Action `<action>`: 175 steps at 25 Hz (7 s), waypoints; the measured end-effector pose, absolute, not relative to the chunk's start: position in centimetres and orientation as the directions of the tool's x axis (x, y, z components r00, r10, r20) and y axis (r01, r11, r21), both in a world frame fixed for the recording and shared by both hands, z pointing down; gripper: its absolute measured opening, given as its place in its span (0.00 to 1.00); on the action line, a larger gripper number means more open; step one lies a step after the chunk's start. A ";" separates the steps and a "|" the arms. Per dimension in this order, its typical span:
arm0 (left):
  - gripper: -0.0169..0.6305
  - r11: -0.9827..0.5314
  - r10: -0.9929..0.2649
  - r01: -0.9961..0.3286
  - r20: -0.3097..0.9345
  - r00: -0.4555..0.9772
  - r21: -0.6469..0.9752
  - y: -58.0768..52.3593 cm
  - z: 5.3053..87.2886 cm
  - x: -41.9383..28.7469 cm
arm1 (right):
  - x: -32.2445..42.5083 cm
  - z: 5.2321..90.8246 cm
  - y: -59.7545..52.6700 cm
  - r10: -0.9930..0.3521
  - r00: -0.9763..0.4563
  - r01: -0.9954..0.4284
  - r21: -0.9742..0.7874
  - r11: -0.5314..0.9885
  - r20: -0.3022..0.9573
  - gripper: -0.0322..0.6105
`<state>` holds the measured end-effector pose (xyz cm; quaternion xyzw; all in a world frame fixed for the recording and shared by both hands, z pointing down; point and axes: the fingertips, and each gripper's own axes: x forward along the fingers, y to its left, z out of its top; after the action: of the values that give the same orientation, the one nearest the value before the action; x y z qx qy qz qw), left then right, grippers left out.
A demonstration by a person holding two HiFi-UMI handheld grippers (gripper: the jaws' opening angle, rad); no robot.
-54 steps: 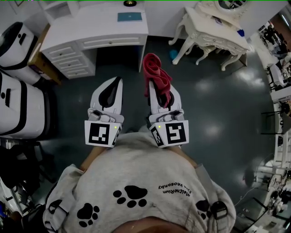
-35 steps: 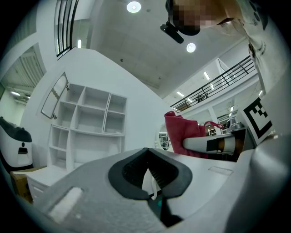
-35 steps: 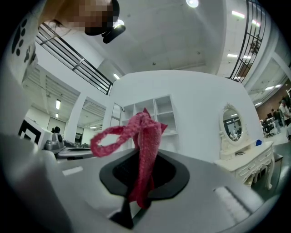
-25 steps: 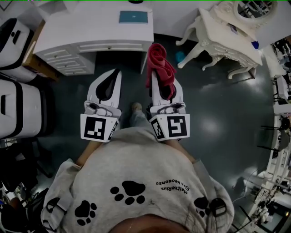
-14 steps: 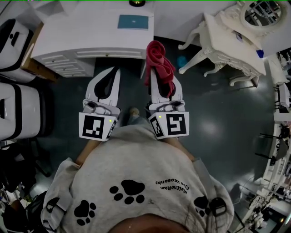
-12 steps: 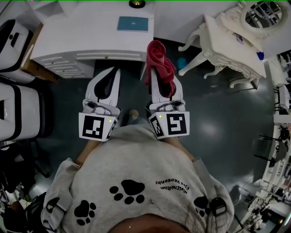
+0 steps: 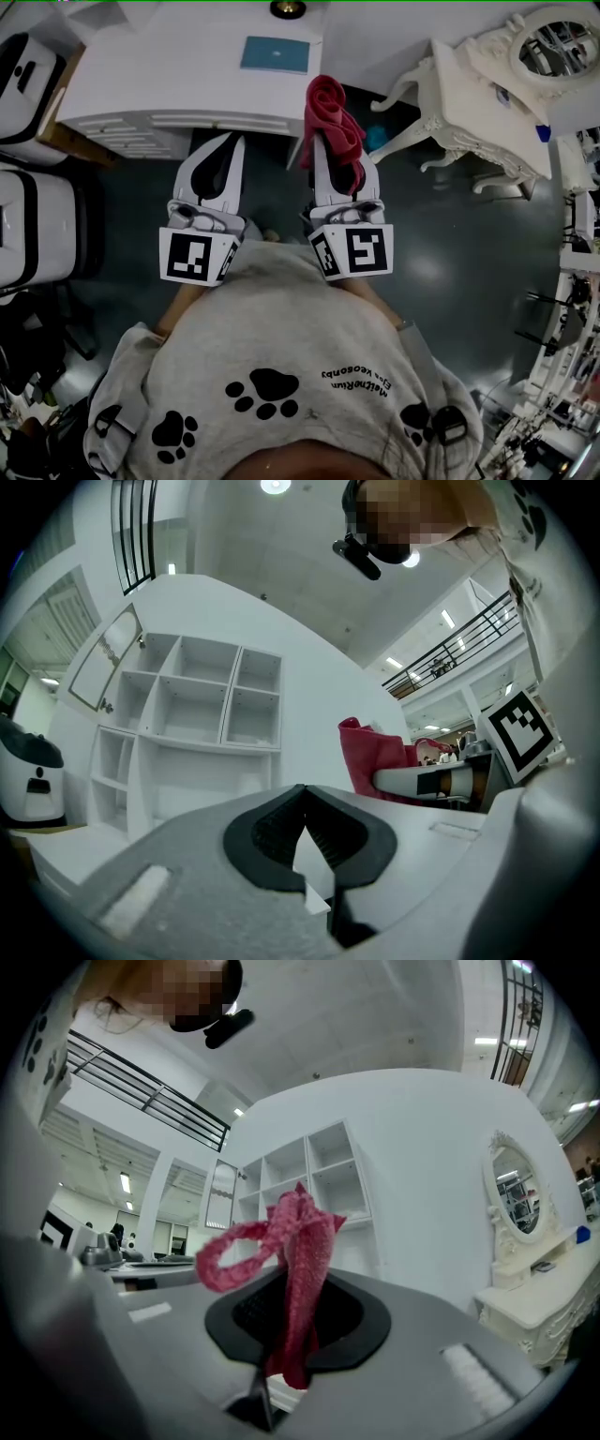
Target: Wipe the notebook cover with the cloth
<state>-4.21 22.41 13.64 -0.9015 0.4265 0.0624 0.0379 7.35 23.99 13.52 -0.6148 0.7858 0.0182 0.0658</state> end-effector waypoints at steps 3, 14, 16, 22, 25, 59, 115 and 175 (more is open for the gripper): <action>0.02 -0.628 -0.769 -0.778 -0.138 0.624 -0.015 21.2 13.7 -4.0 | 7.7 13.6 23.0 -0.965 -0.234 -0.969 -0.053 0.241 -0.121 0.13; 0.02 -0.634 -0.767 -0.773 -0.118 0.630 -0.003 15.8 14.9 -3.3 | 8.1 14.8 18.2 -0.967 -0.233 -0.969 -0.057 0.240 -0.104 0.13; 0.02 -0.637 -0.766 -0.771 -0.114 0.633 -0.002 14.3 15.0 -3.2 | 8.2 15.1 16.7 -0.967 -0.233 -0.969 -0.059 0.239 -0.099 0.13; 0.02 -0.648 -0.757 -0.761 -0.104 0.645 -0.008 8.8 15.6 -2.9 | 8.2 15.8 11.3 -0.970 -0.226 -0.971 -0.061 0.232 -0.089 0.13; 0.02 -0.655 -0.752 -0.756 -0.098 0.652 -0.010 5.3 15.6 -2.6 | 8.3 15.9 7.8 -0.972 -0.222 -0.972 -0.063 0.227 -0.081 0.13; 0.02 -0.745 -0.662 -0.663 0.042 0.748 0.068 -16.4 22.3 -2.6 | 6.3 20.8 -14.7 -0.977 -0.193 -0.981 0.014 0.195 0.088 0.13; 0.02 -0.619 -0.459 -0.749 0.667 0.588 0.235 -16.2 50.5 -2.0 | 3.7 46.6 -25.2 -0.568 -0.369 -0.594 0.283 0.753 0.736 0.12; 0.02 -0.608 -0.411 -0.753 0.712 0.569 0.252 -16.1 51.6 -2.4 | 8.7 43.7 -21.5 -0.471 -0.299 -0.595 0.224 0.772 0.830 0.12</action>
<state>-2.36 -16.07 51.59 -0.8415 0.3458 -0.3094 -0.2766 8.69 -21.53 43.67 -0.3317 0.8034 -0.0628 -0.4905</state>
